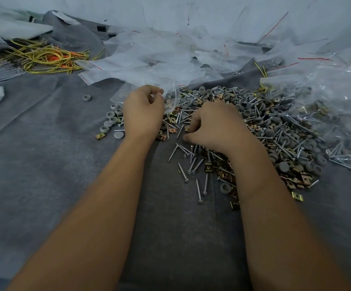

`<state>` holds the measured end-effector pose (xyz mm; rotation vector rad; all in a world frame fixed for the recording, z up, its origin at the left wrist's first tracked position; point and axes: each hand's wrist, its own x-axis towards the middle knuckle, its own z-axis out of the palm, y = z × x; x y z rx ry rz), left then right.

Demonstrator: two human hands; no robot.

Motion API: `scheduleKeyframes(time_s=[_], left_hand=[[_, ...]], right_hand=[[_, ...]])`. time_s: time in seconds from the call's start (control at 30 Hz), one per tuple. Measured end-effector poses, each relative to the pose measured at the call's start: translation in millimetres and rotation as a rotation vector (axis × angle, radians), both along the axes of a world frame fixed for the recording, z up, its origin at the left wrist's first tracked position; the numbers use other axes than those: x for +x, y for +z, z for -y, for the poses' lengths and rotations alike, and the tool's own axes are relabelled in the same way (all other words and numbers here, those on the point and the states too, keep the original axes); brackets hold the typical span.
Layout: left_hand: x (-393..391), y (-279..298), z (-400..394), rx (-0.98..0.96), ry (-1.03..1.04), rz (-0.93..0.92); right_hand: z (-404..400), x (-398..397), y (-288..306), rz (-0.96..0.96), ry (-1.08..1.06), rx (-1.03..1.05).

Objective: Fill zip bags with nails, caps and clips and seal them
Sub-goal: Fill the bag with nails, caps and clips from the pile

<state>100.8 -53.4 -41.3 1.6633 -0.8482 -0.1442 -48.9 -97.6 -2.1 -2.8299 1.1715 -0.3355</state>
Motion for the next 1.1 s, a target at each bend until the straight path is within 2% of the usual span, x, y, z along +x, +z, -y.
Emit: scheduleKeyframes(time_s=[0.23, 0.37, 0.6, 0.7, 0.97, 1.03, 1.1], left_hand=[[0, 0, 0, 0.003, -0.006, 0.018], [0, 0, -1, 0.015, -0.007, 0.035], [-5, 0, -3, 0.087, -0.067, 0.169], [-6, 0, -3, 0.093, -0.094, 0.18], [-4, -2, 0, 0.039, -0.08, 0.092], [-4, -2, 1, 0.033, -0.055, 0.072], [-3, -2, 1, 0.016, -0.04, 0.047]], right_hand=[[1, -6, 4, -0.048, -0.031, 0.031], [3, -5, 1, 0.019, 0.027, 0.031], [12, 0, -7, 0.609, -0.052, 0.284], [9, 4, -9, 0.771, -0.061, 0.309], [6, 9, -11, 0.868, 0.002, 0.365], [6, 5, -10, 0.822, -0.02, 0.297], [6, 3, -8, 0.663, -0.033, 0.246]])
